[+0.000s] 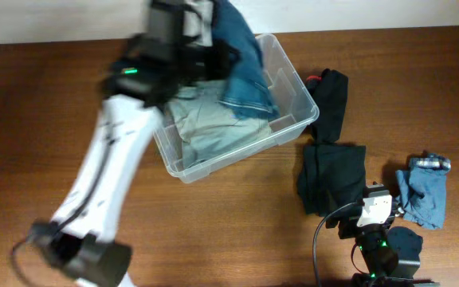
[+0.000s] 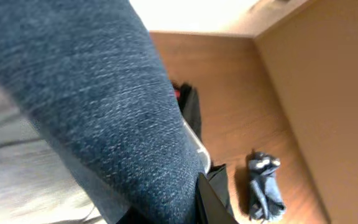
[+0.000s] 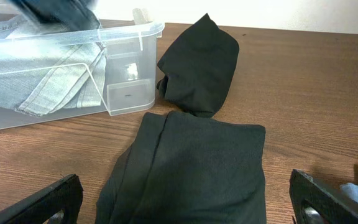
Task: Pack container
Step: 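Carry the dark-blue jeans into the container with the left gripper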
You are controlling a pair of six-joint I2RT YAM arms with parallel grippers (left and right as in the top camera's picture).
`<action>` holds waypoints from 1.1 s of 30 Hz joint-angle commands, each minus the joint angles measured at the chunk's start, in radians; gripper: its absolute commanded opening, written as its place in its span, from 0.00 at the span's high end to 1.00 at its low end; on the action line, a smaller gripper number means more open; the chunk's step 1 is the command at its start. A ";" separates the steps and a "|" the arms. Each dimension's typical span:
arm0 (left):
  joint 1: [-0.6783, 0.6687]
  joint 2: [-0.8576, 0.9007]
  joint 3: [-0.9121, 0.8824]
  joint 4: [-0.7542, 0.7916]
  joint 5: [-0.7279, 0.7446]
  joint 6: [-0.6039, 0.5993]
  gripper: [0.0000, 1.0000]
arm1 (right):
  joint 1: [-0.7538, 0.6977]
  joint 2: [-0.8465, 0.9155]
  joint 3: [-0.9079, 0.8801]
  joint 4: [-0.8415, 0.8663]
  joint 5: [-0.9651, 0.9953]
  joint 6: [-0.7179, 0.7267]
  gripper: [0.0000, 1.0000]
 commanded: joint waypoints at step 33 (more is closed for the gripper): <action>0.193 -0.019 0.024 -0.403 -0.098 0.236 0.26 | -0.006 -0.008 -0.006 -0.004 -0.005 0.012 0.01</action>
